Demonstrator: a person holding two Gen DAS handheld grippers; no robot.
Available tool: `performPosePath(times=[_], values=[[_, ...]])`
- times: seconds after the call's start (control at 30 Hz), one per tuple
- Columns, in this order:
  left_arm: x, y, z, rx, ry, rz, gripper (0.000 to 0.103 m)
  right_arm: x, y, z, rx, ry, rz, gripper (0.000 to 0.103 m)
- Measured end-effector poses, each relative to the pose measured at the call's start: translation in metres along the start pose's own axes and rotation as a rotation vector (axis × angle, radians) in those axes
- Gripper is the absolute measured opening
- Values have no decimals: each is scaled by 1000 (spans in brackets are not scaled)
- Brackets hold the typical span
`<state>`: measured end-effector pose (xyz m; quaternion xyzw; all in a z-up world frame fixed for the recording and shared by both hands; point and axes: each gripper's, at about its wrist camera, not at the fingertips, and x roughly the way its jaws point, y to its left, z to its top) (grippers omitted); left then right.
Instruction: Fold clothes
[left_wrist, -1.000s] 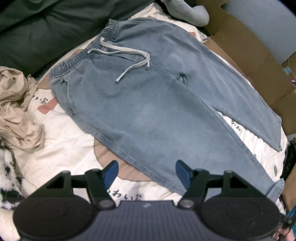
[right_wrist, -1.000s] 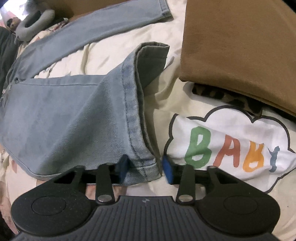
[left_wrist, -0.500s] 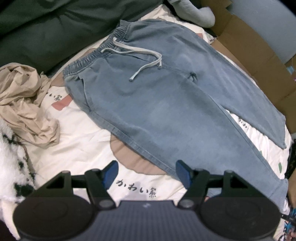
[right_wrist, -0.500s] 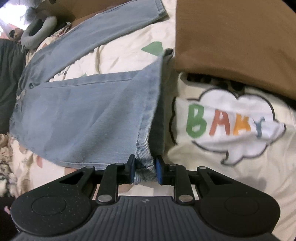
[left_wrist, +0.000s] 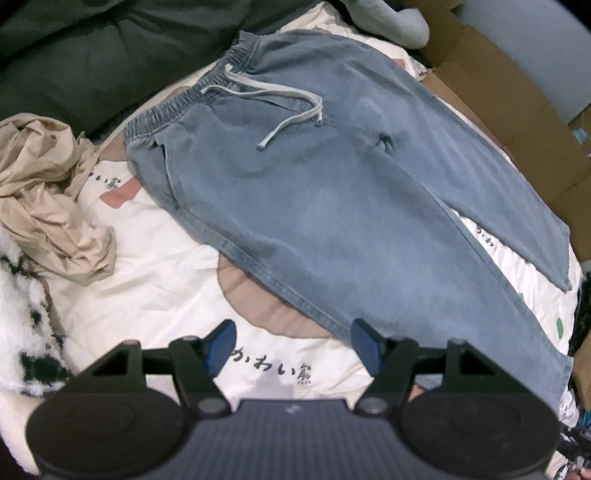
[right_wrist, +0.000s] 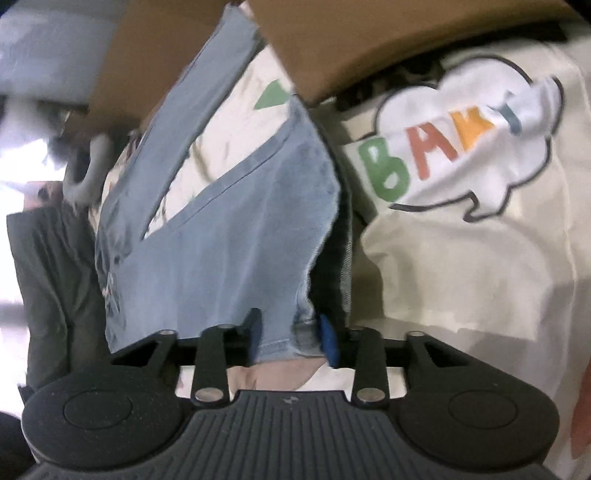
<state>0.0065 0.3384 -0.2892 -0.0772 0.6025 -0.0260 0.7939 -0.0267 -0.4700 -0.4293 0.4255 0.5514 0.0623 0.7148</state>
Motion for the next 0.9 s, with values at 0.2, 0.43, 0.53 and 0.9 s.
performPosePath(times=[0.2, 0.43, 0.53, 0.9], values=[[0, 4, -2, -6, 8, 8, 71, 10, -15, -6, 79, -22, 6, 38], [4, 8, -8, -16, 18, 11, 71, 0, -18, -7, 81, -42, -19, 38], [7, 8, -10, -17, 27, 11, 71, -7, -24, -9, 87, -51, -47, 39], [10, 5, -18, 2, 45, 14, 71, -1, -57, -30, 213, -53, -24, 54]])
